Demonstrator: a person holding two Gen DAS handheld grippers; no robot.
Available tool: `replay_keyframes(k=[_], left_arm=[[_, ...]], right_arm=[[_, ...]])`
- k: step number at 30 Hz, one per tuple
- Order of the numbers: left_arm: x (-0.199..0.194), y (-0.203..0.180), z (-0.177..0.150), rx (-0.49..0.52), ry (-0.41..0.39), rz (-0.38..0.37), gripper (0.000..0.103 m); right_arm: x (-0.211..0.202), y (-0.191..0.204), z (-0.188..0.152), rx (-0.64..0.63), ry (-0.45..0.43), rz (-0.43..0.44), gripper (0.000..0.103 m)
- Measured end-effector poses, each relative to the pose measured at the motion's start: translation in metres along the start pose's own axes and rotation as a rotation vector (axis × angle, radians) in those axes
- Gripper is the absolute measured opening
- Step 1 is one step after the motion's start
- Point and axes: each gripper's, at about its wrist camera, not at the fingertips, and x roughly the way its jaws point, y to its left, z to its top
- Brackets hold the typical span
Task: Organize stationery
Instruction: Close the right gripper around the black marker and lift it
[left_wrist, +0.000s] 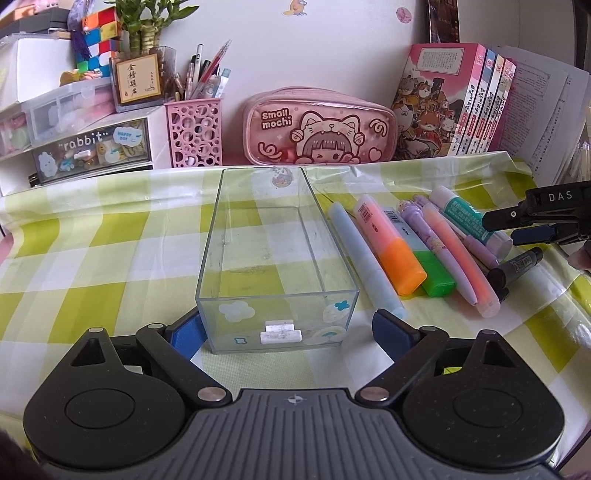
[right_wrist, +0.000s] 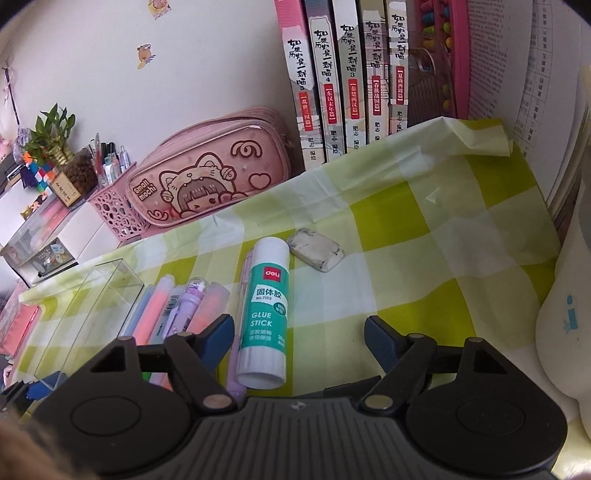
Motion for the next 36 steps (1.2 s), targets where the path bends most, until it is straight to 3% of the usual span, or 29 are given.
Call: replay_keyframes(k=[5,17,23,30,36], left_arm=[[0.000,0.000,0.000,-0.001,-0.001,-0.002,0.090],[0.000,0.000,0.000,-0.002,-0.002,-0.003,0.090],[0.000,0.000,0.000,0.000,0.000,0.000,0.090],[0.000,0.002,-0.001,-0.003,-0.003,-0.003,0.090],[0.000,0.001,0.000,-0.005,-0.005,-0.004,0.090]], right_arm=[[-0.015,-0.004,-0.010,-0.046,0.012,0.011,0.083],[-0.056,0.008,-0.049,-0.322,0.085,0.088,0.083],[-0.057,0.039,-0.071,-0.484,0.120,0.026,0.084],[-0.058,0.063,-0.078,-0.547,0.138,0.100,0.074],[-0.046,0.081,-0.074,-0.589,0.134,0.113,0.066]])
